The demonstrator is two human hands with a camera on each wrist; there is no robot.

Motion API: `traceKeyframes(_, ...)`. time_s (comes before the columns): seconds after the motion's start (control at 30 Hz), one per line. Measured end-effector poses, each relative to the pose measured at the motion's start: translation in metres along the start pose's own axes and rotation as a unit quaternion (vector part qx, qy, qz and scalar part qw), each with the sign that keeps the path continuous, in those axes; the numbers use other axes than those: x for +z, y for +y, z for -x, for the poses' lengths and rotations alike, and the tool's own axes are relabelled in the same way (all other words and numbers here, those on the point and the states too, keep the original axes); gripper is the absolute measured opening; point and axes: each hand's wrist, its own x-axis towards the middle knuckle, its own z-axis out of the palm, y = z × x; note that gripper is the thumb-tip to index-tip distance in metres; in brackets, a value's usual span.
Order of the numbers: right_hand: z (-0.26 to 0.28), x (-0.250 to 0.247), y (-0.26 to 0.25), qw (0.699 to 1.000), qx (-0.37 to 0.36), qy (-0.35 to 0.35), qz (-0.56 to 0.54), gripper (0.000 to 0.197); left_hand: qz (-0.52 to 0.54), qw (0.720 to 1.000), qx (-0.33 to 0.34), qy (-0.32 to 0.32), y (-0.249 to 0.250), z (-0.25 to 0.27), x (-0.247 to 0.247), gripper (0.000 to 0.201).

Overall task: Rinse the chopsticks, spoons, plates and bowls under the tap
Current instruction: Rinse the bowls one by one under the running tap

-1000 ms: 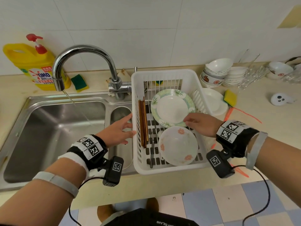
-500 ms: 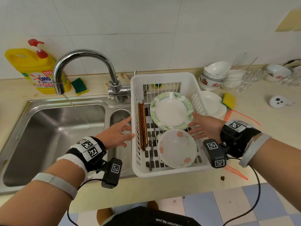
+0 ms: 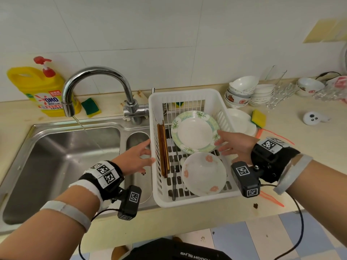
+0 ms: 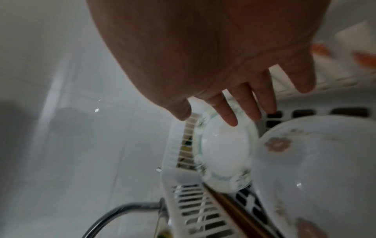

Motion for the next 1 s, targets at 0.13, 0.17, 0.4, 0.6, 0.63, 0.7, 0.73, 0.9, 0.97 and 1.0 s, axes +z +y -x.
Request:
traceKeyframes(0.13,0.018,0.037,-0.045,0.980,-0.167,-0.033,0.099,0.031,-0.118,0.991,0.022,0.055,-0.001,0.008,-0.007,0.060)
traceKeyframes(0.17,0.021,0.051,-0.057,0.960,-0.227,-0.038,0.160,0.026,-0.135,0.987,0.024,0.082,-0.001,0.014,-0.012,0.049)
traceKeyframes(0.4,0.037,0.185,-0.127,0.743,-0.463,-0.056,0.480,0.024,-0.196,0.945,-0.017,0.260,-0.052,0.085,-0.092,0.020)
traceKeyframes(0.6,0.039,0.341,-0.181,0.665,-0.503,-0.087,0.545,0.022,-0.232,0.903,-0.105,0.345,-0.142,0.173,-0.184,0.019)
traceKeyframes(0.63,0.038,0.367,-0.189,0.663,-0.501,-0.091,0.549,0.023,-0.235,0.896,-0.116,0.358,-0.157,0.186,-0.200,0.019)
traceKeyframes(0.7,0.035,0.421,-0.207,0.661,-0.501,-0.101,0.550,0.023,-0.241,0.886,-0.139,0.371,-0.188,0.211,-0.233,0.021)
traceKeyframes(0.73,0.034,0.447,-0.214,0.666,-0.497,-0.107,0.546,0.023,-0.243,0.881,-0.151,0.378,-0.205,0.222,-0.250,0.023)
traceKeyframes(0.9,0.019,0.552,-0.249,0.737,-0.465,-0.123,0.475,0.033,-0.201,0.862,-0.187,0.426,-0.277,0.252,-0.334,0.040)
traceKeyframes(0.97,0.015,0.584,-0.262,0.771,-0.440,-0.120,0.444,0.041,-0.185,0.855,-0.203,0.440,-0.297,0.253,-0.365,0.049)
traceKeyframes(1.0,0.013,0.597,-0.268,0.789,-0.425,-0.117,0.429,0.044,-0.176,0.853,-0.213,0.442,-0.304,0.252,-0.379,0.053)
